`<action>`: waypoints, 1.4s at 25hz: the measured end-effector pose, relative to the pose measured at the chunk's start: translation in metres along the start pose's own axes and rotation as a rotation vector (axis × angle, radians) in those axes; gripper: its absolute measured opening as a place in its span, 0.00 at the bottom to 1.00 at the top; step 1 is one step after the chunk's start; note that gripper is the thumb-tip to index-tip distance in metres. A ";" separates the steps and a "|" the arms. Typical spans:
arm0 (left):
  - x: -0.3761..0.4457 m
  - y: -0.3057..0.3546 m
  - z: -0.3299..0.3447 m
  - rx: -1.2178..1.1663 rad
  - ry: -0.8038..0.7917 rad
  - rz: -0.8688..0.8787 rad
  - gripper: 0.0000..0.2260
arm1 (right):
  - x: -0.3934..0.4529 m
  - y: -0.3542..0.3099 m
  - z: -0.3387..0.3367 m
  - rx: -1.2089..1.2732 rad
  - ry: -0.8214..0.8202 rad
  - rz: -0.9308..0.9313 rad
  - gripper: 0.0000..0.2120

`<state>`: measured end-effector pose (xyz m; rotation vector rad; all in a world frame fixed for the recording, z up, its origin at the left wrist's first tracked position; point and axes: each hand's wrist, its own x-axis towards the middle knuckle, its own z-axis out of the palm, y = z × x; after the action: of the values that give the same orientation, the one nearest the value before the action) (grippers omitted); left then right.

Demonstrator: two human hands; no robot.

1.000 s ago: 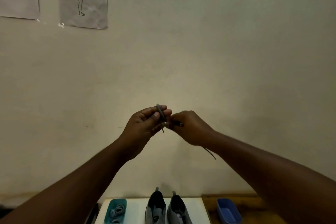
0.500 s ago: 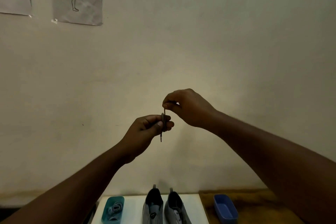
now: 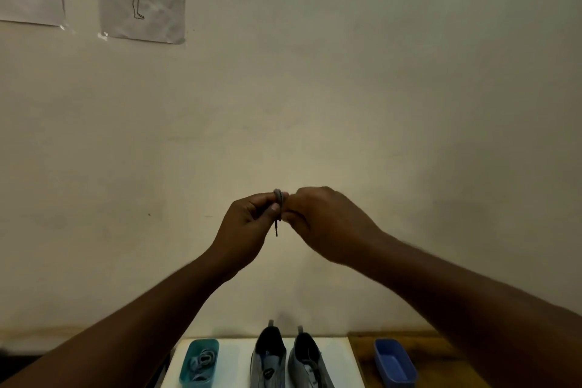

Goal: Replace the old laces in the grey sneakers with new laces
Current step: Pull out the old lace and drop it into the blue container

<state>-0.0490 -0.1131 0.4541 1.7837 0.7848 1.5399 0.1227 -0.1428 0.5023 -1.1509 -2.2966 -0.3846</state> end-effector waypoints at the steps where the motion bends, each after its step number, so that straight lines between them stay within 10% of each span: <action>1: -0.003 0.000 0.003 0.036 -0.022 0.013 0.11 | 0.006 0.001 -0.009 0.009 0.020 -0.004 0.08; 18: -0.008 0.012 -0.007 -0.260 -0.327 -0.242 0.14 | 0.008 0.034 -0.002 1.188 -0.155 0.301 0.07; 35: -0.029 0.005 0.029 -0.087 -0.001 -0.054 0.08 | 0.006 0.043 -0.020 1.094 -0.198 0.099 0.06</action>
<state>-0.0240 -0.1412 0.4373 1.6873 0.7480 1.5146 0.1608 -0.1231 0.5222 -0.7062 -2.0511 0.9564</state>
